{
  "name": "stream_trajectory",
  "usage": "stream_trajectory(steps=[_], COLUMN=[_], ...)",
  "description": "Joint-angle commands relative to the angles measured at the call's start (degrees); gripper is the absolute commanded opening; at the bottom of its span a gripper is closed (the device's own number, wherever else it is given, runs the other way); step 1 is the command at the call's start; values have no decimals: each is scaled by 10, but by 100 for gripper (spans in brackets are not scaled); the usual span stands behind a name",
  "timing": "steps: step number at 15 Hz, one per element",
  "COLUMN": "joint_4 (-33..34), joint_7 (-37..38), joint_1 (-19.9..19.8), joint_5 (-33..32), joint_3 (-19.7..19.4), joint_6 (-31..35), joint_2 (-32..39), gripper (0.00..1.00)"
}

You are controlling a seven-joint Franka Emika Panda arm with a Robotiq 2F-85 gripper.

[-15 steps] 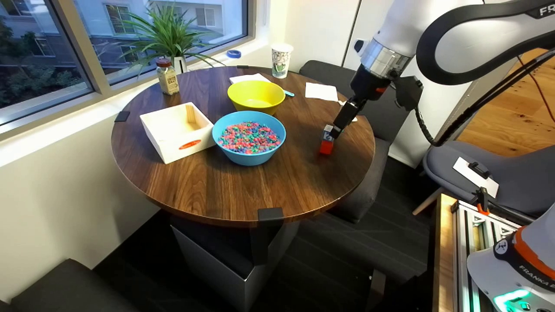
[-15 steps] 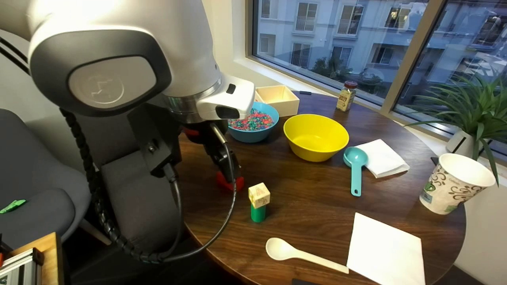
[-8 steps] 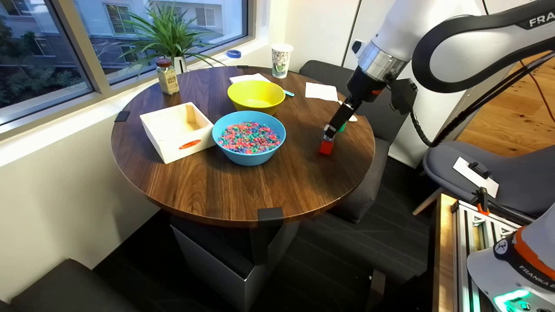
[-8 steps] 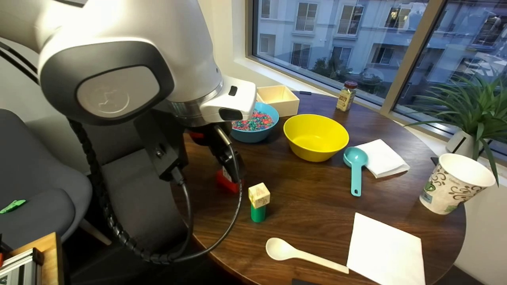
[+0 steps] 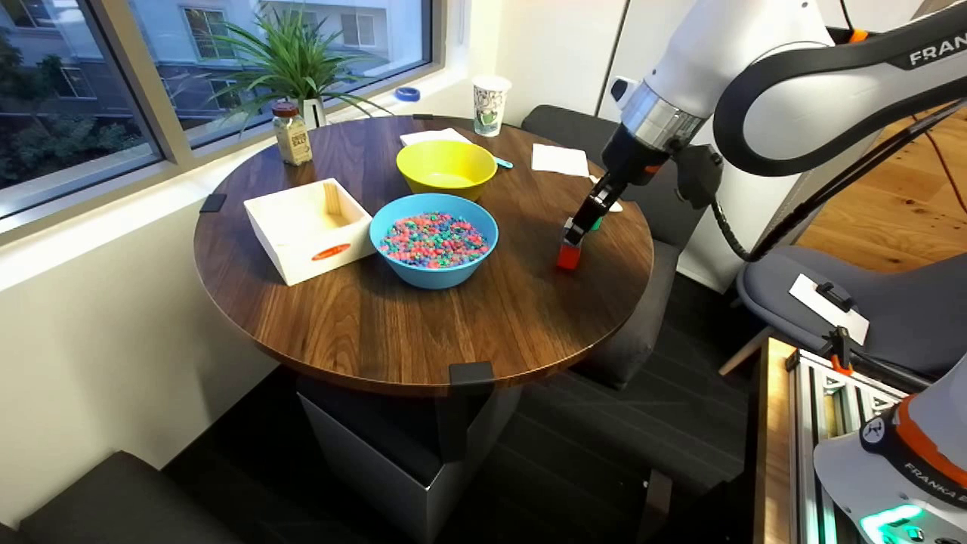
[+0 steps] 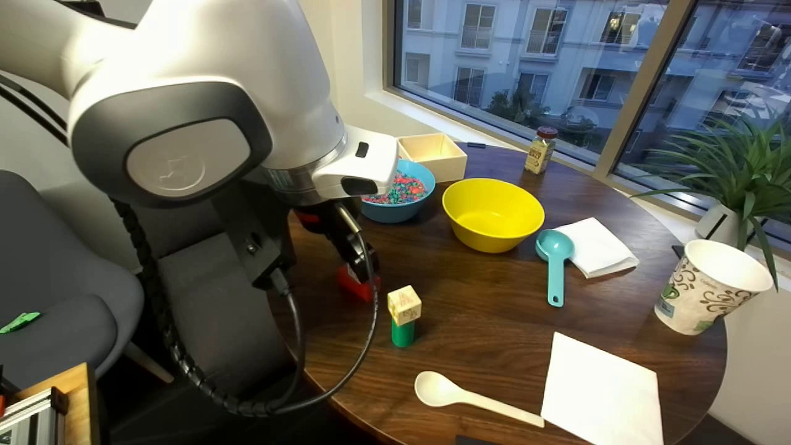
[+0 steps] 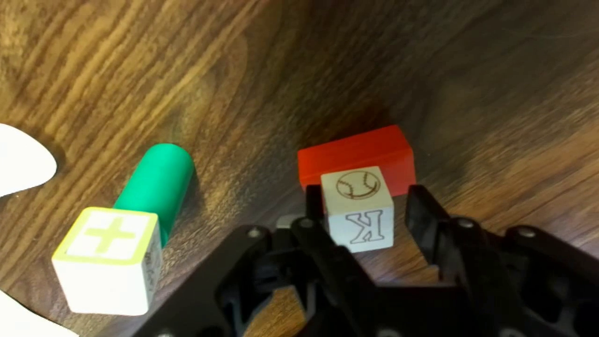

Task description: Lift the cylinder plush block, put it on the table, put the two dices and the rectangle blush block on top of the cylinder plush block

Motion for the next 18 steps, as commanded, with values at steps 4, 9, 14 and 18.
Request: stream_trajectory(steps=[4, 9, 14, 18], joint_4=[-10, -1, 5, 7], joint_7=[2, 22, 69, 113], joint_1=[1, -5, -32, -55], joint_5=[-14, -45, -113, -141], joint_3=[3, 12, 19, 22], joint_6=[3, -23, -61, -113], joint_2=[-8, -41, -84, -110], gripper=[9, 9, 9, 9])
